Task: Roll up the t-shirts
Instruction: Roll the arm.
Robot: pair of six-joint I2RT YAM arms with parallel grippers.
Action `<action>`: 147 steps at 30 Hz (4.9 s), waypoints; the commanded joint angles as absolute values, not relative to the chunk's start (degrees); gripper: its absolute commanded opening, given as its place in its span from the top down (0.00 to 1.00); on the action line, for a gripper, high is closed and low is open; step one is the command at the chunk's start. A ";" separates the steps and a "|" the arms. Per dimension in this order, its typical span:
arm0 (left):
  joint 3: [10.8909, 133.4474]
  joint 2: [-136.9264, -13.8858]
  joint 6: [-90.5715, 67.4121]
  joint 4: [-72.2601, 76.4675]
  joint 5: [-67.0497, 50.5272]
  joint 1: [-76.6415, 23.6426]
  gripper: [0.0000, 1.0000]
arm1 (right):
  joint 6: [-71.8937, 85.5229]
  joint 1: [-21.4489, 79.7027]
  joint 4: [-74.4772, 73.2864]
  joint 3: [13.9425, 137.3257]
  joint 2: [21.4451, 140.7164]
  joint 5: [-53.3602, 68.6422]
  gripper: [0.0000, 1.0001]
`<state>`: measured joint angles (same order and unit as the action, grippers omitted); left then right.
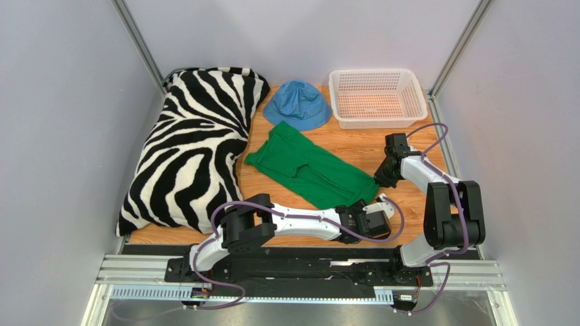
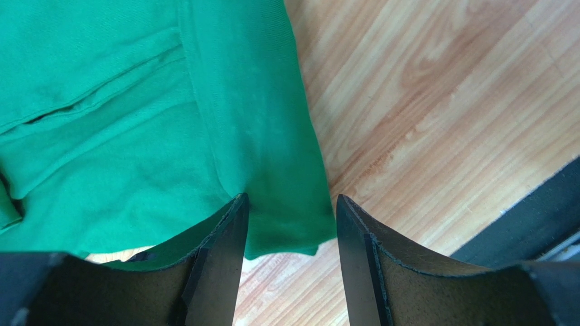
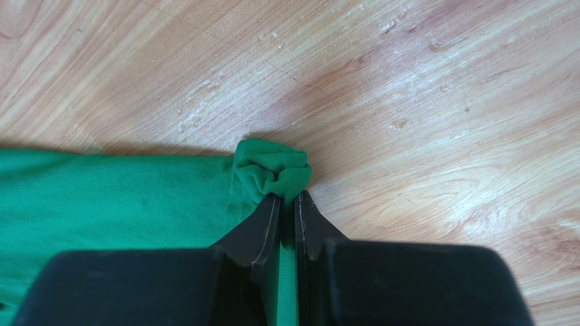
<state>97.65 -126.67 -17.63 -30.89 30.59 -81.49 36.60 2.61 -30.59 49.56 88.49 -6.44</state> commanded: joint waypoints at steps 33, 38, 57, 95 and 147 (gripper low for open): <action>91.77 -119.82 -23.11 -25.67 18.22 -77.88 1.00 | 34.98 2.90 -34.53 52.82 90.00 -11.33 1.00; 82.19 -113.21 -28.72 -15.57 2.13 -74.37 1.00 | 35.24 2.99 -38.49 54.67 89.21 -14.41 1.00; 68.29 -112.32 -46.84 4.74 -19.95 -68.03 1.00 | 34.80 4.83 -39.46 50.02 75.07 -11.60 0.48; 68.03 -109.34 -42.46 3.43 -17.32 -67.59 0.63 | 47.55 22.23 -47.10 41.48 72.94 -16.08 0.99; 74.97 -118.47 -11.96 11.43 32.87 -84.64 0.32 | 52.12 26.28 -54.40 52.29 86.57 -14.41 1.00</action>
<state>72.01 -117.10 -13.78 11.79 31.86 -84.14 50.83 25.87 -54.65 50.43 86.24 -15.00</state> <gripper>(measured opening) 0.688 0.152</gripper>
